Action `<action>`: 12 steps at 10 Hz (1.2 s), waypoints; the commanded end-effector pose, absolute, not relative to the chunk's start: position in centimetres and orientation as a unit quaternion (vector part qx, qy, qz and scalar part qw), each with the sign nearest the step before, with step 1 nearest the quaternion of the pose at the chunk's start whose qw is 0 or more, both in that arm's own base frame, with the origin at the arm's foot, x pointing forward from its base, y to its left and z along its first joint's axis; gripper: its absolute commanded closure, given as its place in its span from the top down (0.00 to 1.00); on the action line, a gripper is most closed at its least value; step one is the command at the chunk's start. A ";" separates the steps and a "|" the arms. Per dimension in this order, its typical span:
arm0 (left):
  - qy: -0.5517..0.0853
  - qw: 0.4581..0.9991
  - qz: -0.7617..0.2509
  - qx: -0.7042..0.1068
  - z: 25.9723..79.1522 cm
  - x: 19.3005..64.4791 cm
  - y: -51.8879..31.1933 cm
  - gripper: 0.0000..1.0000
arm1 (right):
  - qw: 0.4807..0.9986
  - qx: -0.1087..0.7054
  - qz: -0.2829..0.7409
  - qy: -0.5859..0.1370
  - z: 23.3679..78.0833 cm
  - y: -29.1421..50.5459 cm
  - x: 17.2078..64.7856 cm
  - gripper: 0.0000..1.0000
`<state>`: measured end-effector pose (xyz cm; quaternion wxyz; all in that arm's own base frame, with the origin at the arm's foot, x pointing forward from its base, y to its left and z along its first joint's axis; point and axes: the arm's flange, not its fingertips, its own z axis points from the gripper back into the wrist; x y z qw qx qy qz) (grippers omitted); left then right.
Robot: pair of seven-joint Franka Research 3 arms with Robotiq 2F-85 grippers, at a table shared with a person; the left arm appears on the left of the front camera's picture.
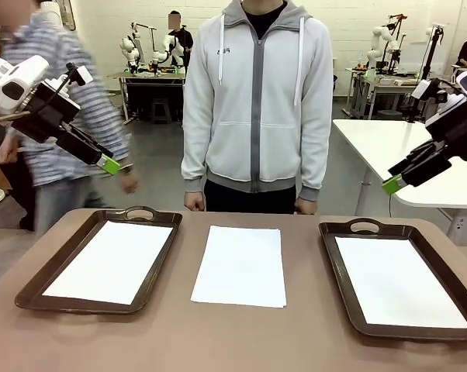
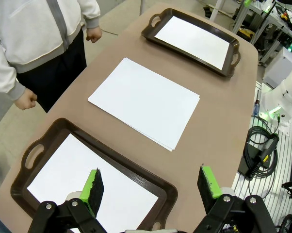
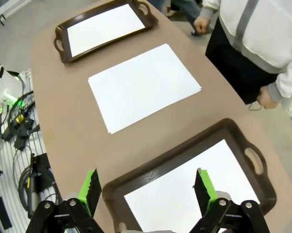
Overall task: Sort the A4 documents.
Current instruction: Receive the A4 Paper.
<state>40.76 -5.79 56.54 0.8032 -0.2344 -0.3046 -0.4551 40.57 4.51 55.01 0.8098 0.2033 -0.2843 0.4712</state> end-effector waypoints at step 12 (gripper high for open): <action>-0.308 0.798 -0.462 -0.235 56.4 40.7 -5.6 1.00 | 0.810 0.201 0.473 -0.284 55.1 4.7 40.6 1.00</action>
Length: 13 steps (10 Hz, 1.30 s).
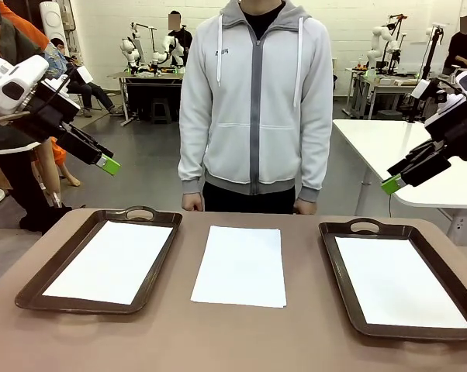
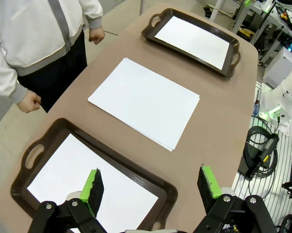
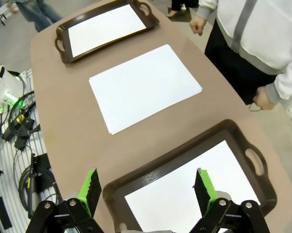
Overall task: Sort the A4 documents.
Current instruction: Receive the A4 Paper.
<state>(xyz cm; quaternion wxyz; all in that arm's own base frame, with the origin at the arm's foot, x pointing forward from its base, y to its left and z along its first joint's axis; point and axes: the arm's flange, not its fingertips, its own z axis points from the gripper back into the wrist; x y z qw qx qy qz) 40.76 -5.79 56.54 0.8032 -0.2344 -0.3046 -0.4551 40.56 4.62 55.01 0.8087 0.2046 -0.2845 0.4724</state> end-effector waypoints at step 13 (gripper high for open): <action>-0.308 0.798 -0.462 -0.235 56.4 40.7 -5.6 1.00 | 0.810 0.201 0.473 -0.284 55.1 4.7 40.6 1.00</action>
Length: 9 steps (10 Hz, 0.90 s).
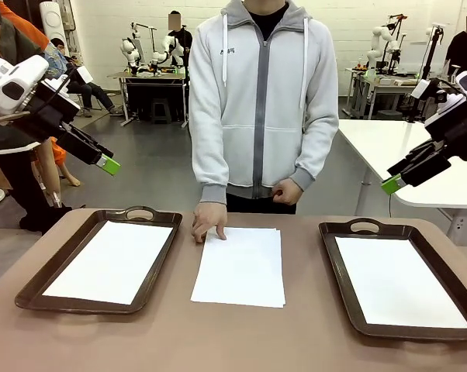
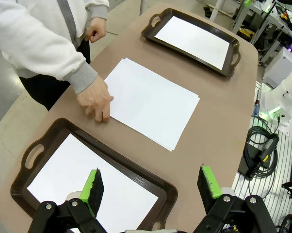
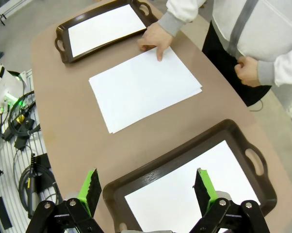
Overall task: Sort the A4 documents.
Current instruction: Receive the A4 Paper.
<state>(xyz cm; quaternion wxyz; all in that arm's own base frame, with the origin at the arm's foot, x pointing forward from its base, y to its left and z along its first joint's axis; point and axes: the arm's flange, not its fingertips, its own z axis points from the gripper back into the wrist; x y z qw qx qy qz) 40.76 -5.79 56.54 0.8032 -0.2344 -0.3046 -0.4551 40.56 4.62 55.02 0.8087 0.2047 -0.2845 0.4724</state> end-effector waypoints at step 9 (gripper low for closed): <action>-0.308 0.798 -0.462 -0.235 56.4 40.7 -5.6 1.00 | 0.810 0.201 0.473 -0.284 55.1 4.7 40.6 1.00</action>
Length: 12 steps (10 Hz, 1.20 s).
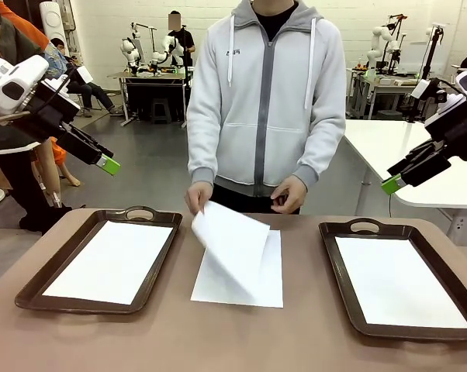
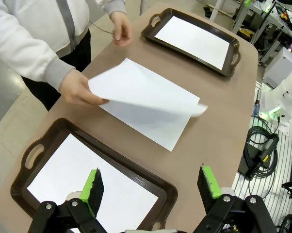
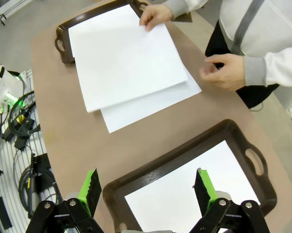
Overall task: Sort the A4 documents.
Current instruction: Receive the A4 Paper.
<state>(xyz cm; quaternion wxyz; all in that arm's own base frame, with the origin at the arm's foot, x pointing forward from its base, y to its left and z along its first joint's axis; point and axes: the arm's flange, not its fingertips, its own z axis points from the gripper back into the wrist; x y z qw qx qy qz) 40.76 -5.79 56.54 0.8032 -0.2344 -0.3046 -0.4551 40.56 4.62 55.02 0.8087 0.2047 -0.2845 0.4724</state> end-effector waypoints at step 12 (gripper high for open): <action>-0.308 0.798 -0.462 -0.235 56.4 40.7 -5.6 1.00 | 0.810 0.201 0.473 -0.284 55.1 4.7 40.6 1.00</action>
